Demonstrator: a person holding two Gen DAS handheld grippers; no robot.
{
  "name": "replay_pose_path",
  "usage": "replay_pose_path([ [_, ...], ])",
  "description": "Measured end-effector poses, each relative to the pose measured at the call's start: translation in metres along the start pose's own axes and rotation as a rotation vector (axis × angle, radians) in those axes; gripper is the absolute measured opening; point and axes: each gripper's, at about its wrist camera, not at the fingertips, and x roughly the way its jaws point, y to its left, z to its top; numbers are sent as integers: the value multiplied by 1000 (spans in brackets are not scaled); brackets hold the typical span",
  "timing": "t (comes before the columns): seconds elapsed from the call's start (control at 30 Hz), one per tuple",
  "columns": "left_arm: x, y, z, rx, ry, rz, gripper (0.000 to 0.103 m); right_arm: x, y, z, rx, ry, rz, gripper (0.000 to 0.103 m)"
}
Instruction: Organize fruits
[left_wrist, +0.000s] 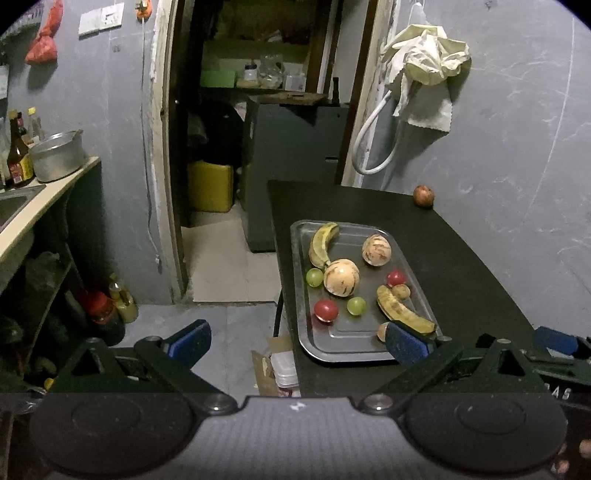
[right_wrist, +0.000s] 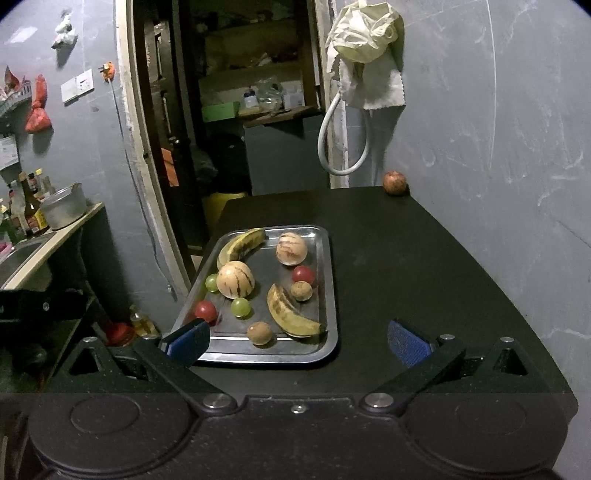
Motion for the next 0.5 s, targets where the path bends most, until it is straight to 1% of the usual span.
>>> replay_pose_path([
  [0.13,-4,-5,-8,-1,-1,22,102,-1,-8,-4,-14,9,27,102],
  [0.33,-9,-9,-20,-1,14,46,102,-1,-20,-6,-30,14,34,102],
  [0.5,-14,-10,-30,-21,17,63,102,-4,-26,-11,-46,32,45,102],
])
